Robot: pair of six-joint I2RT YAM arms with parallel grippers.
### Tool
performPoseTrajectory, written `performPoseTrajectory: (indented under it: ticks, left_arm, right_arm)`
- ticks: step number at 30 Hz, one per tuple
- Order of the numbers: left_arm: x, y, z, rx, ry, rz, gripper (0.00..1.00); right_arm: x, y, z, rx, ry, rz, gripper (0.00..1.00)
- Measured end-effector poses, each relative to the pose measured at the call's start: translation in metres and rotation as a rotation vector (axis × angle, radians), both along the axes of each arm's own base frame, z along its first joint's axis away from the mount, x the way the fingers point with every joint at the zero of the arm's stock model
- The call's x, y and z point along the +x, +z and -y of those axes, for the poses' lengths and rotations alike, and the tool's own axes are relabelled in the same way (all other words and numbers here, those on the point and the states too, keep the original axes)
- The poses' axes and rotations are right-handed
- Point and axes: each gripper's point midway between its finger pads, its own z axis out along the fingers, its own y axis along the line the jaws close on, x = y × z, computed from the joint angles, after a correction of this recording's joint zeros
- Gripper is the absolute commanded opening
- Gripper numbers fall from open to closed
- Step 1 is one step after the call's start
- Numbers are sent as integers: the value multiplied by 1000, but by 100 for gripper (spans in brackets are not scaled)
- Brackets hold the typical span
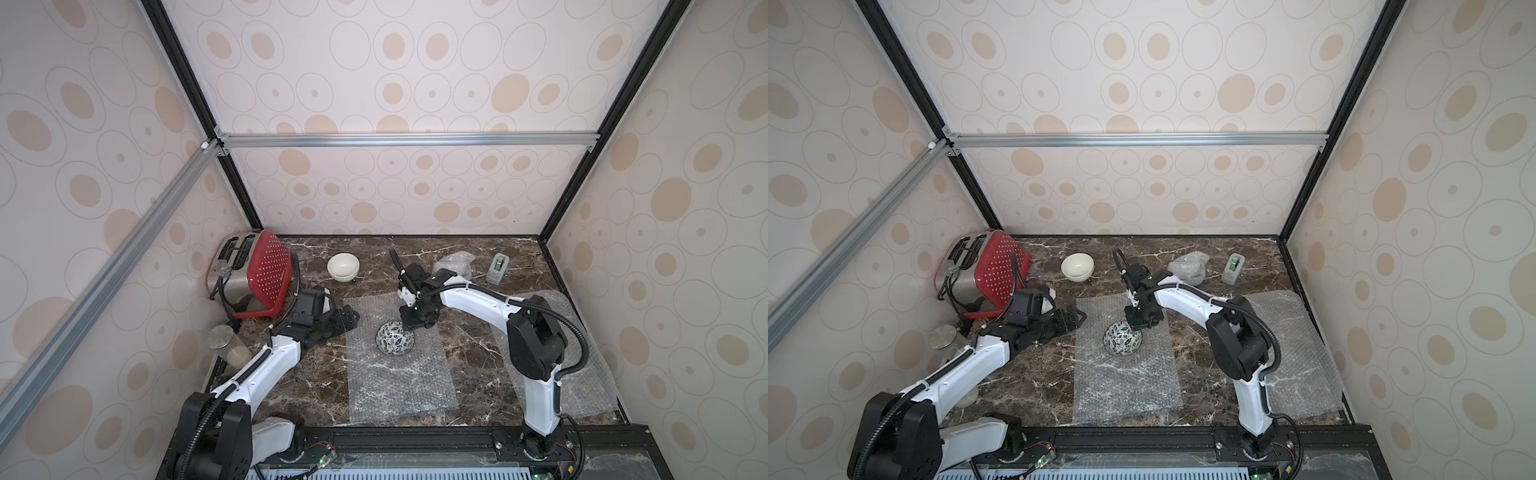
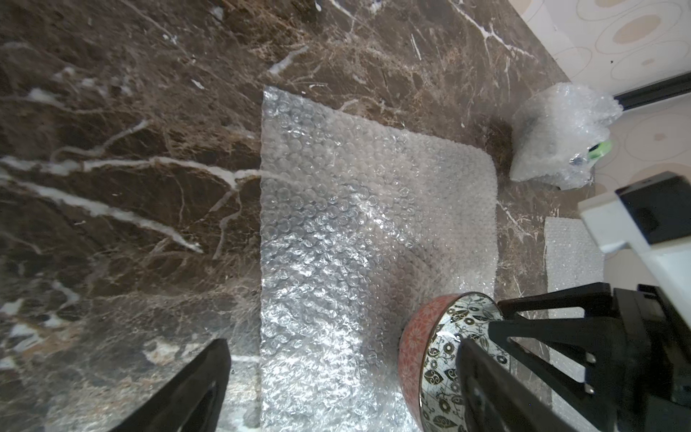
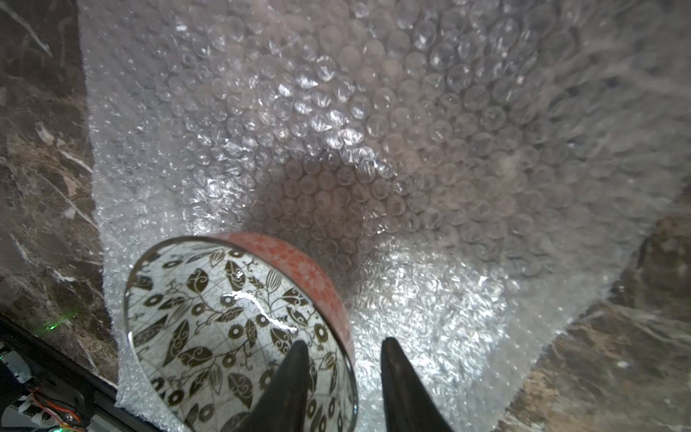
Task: Wrap bowls in bubble wrap
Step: Place the bowl on the bubble wrap, then wrap the bowl in bubble wrap.
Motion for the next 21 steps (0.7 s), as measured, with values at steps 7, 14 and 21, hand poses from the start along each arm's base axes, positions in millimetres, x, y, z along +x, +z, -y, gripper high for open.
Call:
performPoseTrajectory:
  ticks: [7, 14, 21]
  left_arm:
    - [-5, 3, 8, -24, -38, 2, 90]
    - [-21, -6, 24, -33, -104, -27, 89]
    - [-33, -11, 30, -35, -137, -42, 90]
  right_arm:
    - [45, 39, 46, 51, -144, 89, 38]
    - [97, -1, 73, -34, -255, 103, 40]
    - [122, -30, 69, -80, -301, 115, 47]
